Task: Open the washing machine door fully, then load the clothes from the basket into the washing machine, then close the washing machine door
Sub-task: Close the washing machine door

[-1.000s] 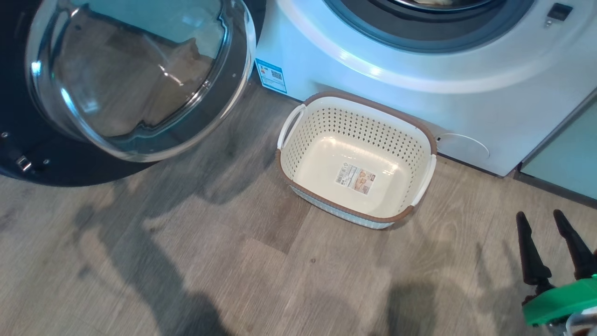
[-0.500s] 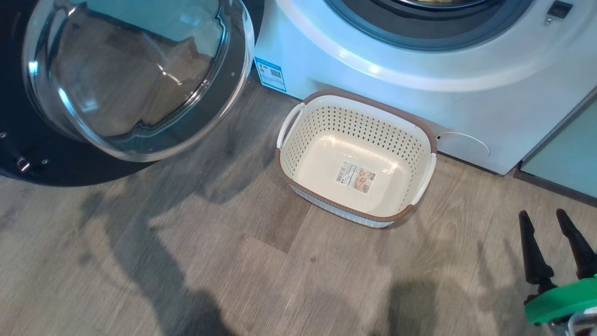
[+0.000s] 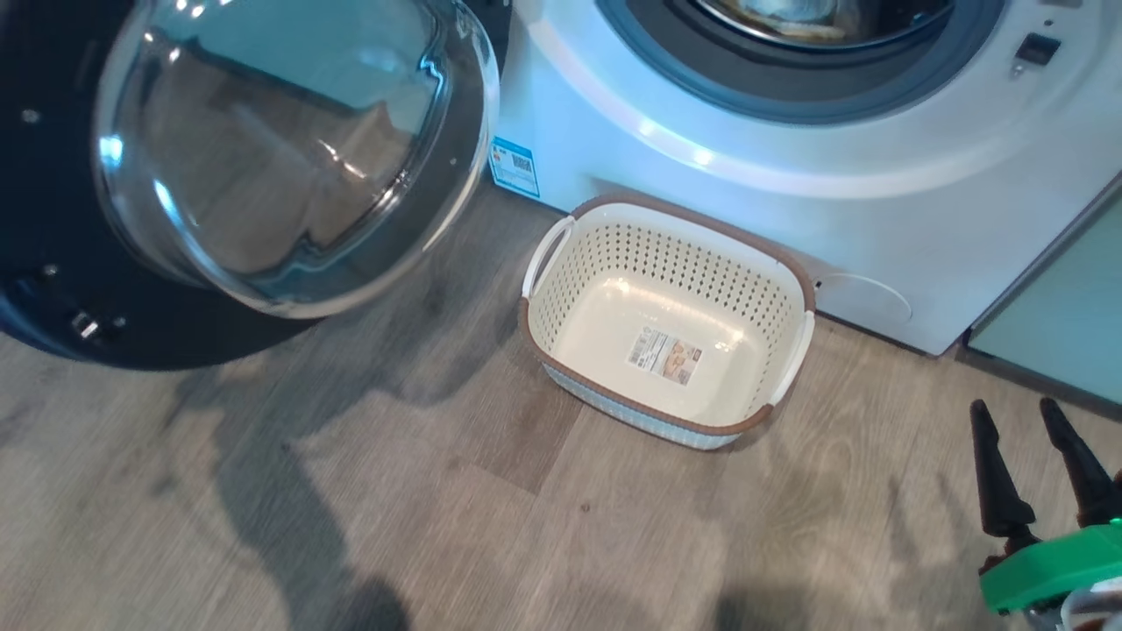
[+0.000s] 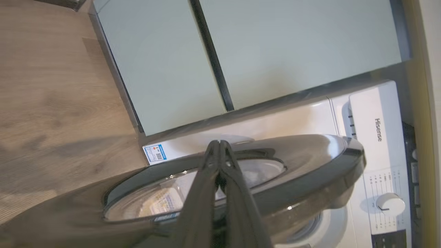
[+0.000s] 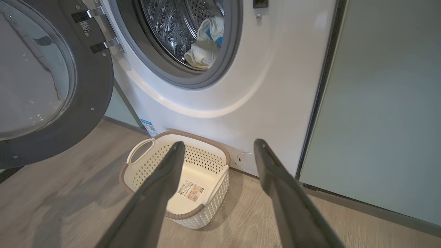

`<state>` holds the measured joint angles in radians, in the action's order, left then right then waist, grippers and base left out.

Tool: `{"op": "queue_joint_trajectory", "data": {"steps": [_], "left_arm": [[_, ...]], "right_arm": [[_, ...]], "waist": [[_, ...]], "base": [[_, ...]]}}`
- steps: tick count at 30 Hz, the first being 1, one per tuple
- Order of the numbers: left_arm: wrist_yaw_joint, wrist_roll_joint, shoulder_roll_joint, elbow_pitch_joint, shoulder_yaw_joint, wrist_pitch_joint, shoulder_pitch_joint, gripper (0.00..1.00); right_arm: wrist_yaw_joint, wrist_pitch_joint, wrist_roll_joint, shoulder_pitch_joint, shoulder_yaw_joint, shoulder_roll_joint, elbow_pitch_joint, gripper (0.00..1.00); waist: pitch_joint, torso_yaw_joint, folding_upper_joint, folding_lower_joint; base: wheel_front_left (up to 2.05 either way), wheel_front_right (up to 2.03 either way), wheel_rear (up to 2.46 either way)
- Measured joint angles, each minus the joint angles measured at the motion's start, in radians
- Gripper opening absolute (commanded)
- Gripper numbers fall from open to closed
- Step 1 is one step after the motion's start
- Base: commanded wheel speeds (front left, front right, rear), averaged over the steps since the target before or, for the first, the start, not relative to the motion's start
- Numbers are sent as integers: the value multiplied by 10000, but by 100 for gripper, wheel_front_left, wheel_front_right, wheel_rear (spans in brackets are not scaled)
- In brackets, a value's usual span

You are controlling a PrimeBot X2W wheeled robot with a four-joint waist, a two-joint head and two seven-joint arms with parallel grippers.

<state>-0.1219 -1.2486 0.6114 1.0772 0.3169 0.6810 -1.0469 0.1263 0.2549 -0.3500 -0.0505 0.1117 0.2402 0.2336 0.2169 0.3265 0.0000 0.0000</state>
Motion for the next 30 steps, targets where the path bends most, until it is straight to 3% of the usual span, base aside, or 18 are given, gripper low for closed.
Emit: {"op": "queue_joint_trajectory", "data": {"steps": [17, 30], "left_arm": [[-19, -290, -761, -1534, -1528, 1444, 1070, 0], [-17, -740, -2056, -3149, -2401, 2259, 2541, 0]], "right_arm": [[0, 0, -2, 530, -71, -587, 161, 100], [0, 0, -2, 1085, -213, -995, 165, 100]], "waist": [[-1146, 118, 0, -1], [-2001, 162, 0, -1]], "base": [[0, 0, 0], [0, 0, 0]]}}
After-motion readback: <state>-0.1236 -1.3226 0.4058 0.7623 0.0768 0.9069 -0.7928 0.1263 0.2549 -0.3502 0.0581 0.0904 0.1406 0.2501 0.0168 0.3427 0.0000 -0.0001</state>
